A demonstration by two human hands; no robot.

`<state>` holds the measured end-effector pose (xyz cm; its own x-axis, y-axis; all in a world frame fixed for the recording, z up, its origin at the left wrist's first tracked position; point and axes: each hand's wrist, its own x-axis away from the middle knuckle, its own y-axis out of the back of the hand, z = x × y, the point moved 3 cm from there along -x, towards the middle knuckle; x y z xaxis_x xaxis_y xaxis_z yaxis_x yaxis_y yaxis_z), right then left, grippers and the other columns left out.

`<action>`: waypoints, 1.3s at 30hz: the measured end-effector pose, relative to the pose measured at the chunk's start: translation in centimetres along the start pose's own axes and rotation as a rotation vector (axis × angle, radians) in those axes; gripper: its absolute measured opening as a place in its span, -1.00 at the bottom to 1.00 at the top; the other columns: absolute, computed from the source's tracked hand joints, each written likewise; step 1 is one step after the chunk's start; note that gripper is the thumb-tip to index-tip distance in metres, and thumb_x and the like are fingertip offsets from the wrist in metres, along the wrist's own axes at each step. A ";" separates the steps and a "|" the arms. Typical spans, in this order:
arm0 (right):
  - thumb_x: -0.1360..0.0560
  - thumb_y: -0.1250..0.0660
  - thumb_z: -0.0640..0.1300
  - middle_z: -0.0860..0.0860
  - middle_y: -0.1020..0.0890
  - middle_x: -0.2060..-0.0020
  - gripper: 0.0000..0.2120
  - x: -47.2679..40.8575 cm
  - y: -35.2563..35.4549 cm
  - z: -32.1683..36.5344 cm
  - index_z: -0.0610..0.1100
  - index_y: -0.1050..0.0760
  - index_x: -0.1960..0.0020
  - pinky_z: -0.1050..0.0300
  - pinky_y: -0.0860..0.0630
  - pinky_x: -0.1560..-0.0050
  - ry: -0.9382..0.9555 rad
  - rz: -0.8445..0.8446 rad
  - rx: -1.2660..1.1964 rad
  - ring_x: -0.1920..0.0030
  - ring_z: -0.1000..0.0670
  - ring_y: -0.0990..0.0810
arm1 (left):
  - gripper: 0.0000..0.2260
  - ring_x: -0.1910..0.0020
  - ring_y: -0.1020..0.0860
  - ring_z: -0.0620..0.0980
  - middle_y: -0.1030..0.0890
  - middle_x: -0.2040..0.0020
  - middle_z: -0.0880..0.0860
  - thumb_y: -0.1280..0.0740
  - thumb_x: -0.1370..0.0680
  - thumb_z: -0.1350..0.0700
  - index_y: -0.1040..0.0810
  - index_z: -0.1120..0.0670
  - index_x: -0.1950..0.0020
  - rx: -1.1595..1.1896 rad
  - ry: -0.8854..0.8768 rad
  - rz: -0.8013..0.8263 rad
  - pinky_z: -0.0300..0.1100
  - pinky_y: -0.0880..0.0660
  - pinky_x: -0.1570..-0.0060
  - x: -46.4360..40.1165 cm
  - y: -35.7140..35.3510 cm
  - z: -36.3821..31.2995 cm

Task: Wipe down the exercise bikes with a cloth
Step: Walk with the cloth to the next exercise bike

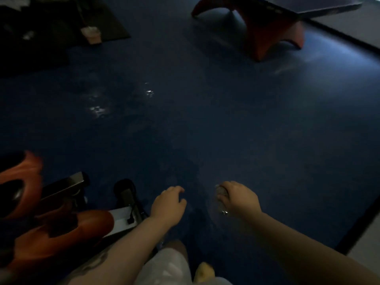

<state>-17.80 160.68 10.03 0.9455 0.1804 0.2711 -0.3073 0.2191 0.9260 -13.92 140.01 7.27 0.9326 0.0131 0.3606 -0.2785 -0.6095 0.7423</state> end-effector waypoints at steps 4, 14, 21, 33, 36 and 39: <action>-0.55 -0.20 -0.01 0.13 -0.56 -0.04 -0.81 -6.7 1.0 3.0 0.07 -0.47 -0.14 0.17 -0.35 0.17 0.175 0.026 0.006 -0.04 0.05 -0.52 | -0.67 -0.22 -0.46 -0.01 -0.48 -0.30 0.00 -0.17 -0.57 0.04 -0.41 0.00 -0.34 0.035 0.113 -0.078 -0.06 -0.44 -0.21 -3.3 2.8 1.2; -0.55 -0.17 0.02 0.10 -0.56 -0.06 -0.79 -23.5 3.9 11.9 0.04 -0.47 -0.14 0.13 -0.47 0.07 0.432 0.112 0.087 -0.04 0.03 -0.54 | -0.69 -0.19 -0.48 -0.04 -0.47 -0.29 -0.01 -0.17 -0.58 0.04 -0.41 0.00 -0.33 0.144 0.316 -0.183 -0.12 -0.46 -0.17 -14.8 9.9 5.2; -0.56 -0.17 0.05 0.08 -0.57 -0.03 -0.79 -33.3 5.9 18.9 0.02 -0.49 -0.10 0.12 -0.46 0.11 0.546 0.138 0.048 -0.01 0.02 -0.55 | -0.66 -0.23 -0.46 -0.04 -0.46 -0.32 -0.02 -0.17 -0.58 0.03 -0.40 0.00 -0.35 0.136 0.393 -0.288 -0.17 -0.42 -0.16 -22.0 17.6 7.1; -0.56 -0.17 0.03 0.10 -0.57 -0.04 -0.79 -52.1 7.2 35.4 0.03 -0.50 -0.10 0.14 -0.50 0.04 0.968 0.293 0.133 -0.01 0.07 -0.54 | -0.68 -0.19 -0.47 -0.08 -0.47 -0.30 -0.04 -0.16 -0.59 0.03 -0.40 0.00 -0.35 0.343 0.734 -0.594 -0.18 -0.44 -0.18 -31.9 29.1 14.7; -0.54 -0.21 -0.01 0.10 -0.57 -0.03 -0.82 -55.2 7.4 40.0 0.03 -0.51 -0.10 0.16 -0.49 0.07 1.073 0.318 0.162 -0.01 0.07 -0.54 | -0.68 -0.20 -0.46 -0.08 -0.46 -0.30 -0.04 -0.16 -0.59 0.04 -0.40 0.00 -0.35 0.399 0.799 -0.686 -0.18 -0.43 -0.18 -33.9 31.6 15.8; -0.54 -0.21 0.00 0.07 -0.57 -0.05 -0.81 -56.6 6.6 44.5 0.01 -0.50 -0.11 0.15 -0.46 0.11 1.158 0.361 0.197 -0.01 0.05 -0.54 | -0.68 -0.20 -0.46 -0.06 -0.47 -0.29 -0.02 -0.18 -0.59 0.04 -0.41 0.01 -0.34 0.456 0.883 -0.749 -0.16 -0.43 -0.19 -34.1 33.0 17.2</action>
<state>-68.54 109.26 12.44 0.1250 0.9674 0.2203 -0.4149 -0.1507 0.8973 -50.99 105.84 9.77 0.3048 0.8967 0.3210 0.5249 -0.4393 0.7290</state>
